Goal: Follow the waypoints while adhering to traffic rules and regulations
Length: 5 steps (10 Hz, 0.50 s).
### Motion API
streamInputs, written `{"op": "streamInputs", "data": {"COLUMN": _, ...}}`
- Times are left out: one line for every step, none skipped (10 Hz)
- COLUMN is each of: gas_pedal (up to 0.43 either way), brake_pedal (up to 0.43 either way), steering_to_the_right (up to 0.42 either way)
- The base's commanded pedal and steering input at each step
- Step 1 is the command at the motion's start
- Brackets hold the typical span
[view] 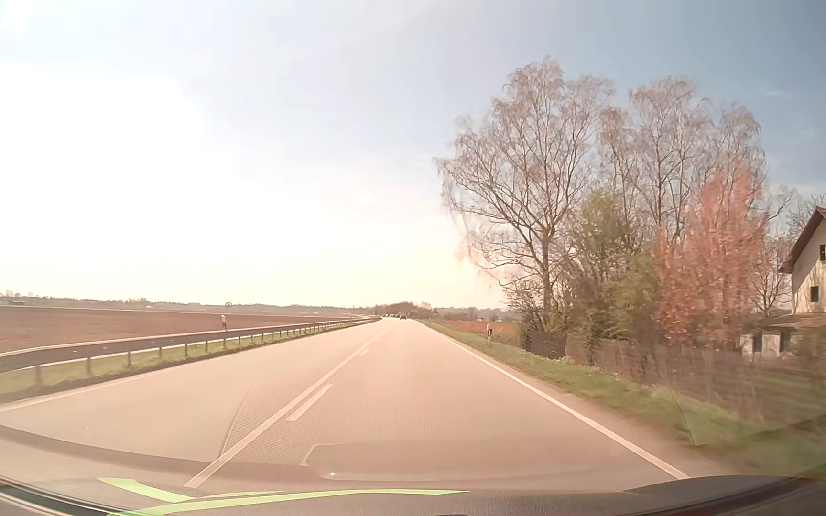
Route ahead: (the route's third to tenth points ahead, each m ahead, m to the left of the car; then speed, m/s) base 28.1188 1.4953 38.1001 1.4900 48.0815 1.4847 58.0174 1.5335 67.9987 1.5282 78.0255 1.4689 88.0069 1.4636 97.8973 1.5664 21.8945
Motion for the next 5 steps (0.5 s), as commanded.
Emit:
{"op": "streamInputs", "data": {"gas_pedal": 0.429, "brake_pedal": 0.000, "steering_to_the_right": 0.000}}
{"op": "streamInputs", "data": {"gas_pedal": 0.421, "brake_pedal": 0.000, "steering_to_the_right": 0.000}}
{"op": "streamInputs", "data": {"gas_pedal": 0.409, "brake_pedal": 0.000, "steering_to_the_right": 0.000}}
{"op": "streamInputs", "data": {"gas_pedal": 0.398, "brake_pedal": 0.000, "steering_to_the_right": 0.000}}
{"op": "streamInputs", "data": {"gas_pedal": 0.398, "brake_pedal": 0.000, "steering_to_the_right": 0.000}}
